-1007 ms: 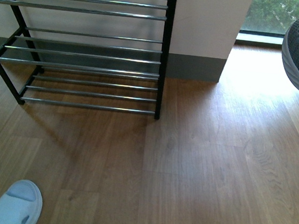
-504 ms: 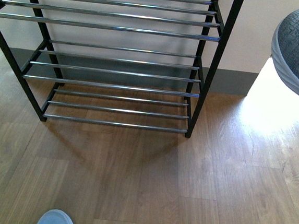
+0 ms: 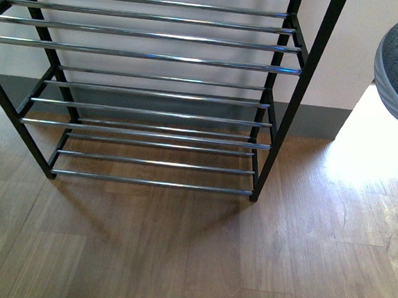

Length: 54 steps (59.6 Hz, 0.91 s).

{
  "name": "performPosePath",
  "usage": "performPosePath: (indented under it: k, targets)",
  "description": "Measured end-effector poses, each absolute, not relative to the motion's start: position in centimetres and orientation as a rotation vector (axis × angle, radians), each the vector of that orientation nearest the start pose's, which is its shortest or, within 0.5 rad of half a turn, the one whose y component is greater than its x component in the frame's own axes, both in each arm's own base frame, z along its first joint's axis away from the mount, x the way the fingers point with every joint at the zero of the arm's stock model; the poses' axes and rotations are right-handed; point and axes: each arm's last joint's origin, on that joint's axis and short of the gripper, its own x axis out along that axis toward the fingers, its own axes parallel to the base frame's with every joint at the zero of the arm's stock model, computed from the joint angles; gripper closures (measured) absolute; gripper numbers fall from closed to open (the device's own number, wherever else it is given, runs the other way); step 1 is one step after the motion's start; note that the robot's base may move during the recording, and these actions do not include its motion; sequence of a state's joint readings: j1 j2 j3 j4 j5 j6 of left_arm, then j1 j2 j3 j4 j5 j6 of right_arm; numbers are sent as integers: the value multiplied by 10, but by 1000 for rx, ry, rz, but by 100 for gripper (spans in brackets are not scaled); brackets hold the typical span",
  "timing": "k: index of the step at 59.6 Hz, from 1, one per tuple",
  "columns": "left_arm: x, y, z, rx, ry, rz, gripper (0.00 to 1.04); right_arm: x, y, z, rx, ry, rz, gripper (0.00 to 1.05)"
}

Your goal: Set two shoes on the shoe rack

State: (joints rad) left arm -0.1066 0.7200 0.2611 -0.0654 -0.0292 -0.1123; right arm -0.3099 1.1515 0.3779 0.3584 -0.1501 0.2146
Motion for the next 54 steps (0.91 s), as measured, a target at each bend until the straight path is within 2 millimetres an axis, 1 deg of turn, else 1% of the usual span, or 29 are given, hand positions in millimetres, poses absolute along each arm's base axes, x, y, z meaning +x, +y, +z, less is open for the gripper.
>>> performPosePath:
  k: [54]
  targets:
    - [151,-15,174,-74,528,-46,103,209,-62,177,306,388,-200,103]
